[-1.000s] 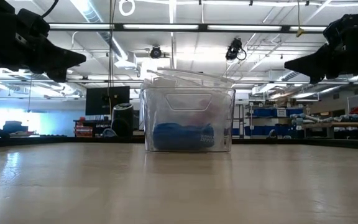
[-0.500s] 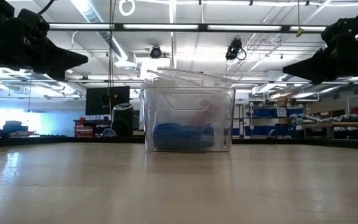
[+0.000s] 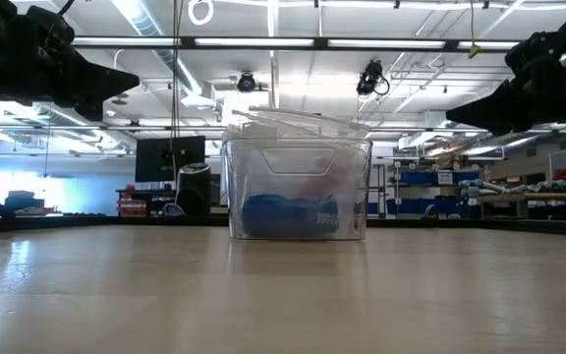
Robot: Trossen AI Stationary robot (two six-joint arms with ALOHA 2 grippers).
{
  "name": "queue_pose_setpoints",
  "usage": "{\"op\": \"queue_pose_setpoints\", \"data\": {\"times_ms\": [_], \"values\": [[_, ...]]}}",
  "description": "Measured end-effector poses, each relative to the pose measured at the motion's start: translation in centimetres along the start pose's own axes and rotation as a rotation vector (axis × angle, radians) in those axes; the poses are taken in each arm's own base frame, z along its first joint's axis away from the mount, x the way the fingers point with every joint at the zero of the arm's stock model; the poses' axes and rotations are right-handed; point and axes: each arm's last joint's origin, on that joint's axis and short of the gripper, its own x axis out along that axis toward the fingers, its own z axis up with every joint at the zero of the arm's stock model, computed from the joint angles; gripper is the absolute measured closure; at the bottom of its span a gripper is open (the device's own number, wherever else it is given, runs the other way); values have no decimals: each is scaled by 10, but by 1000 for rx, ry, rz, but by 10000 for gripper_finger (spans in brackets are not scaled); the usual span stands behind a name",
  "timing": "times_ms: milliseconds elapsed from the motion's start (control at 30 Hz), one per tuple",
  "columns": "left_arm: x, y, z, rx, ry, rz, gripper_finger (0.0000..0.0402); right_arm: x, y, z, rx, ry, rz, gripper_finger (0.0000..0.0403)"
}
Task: Roll bandage
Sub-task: Return to Home Position
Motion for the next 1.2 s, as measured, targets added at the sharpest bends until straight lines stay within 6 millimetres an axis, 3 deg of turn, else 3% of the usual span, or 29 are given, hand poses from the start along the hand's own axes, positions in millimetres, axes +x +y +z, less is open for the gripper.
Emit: {"op": "queue_pose_setpoints", "data": {"times_ms": [1200], "values": [[0, 0, 0, -1, -2, -5, 399, 0, 0, 0, -1, 1, 2, 393]]}}
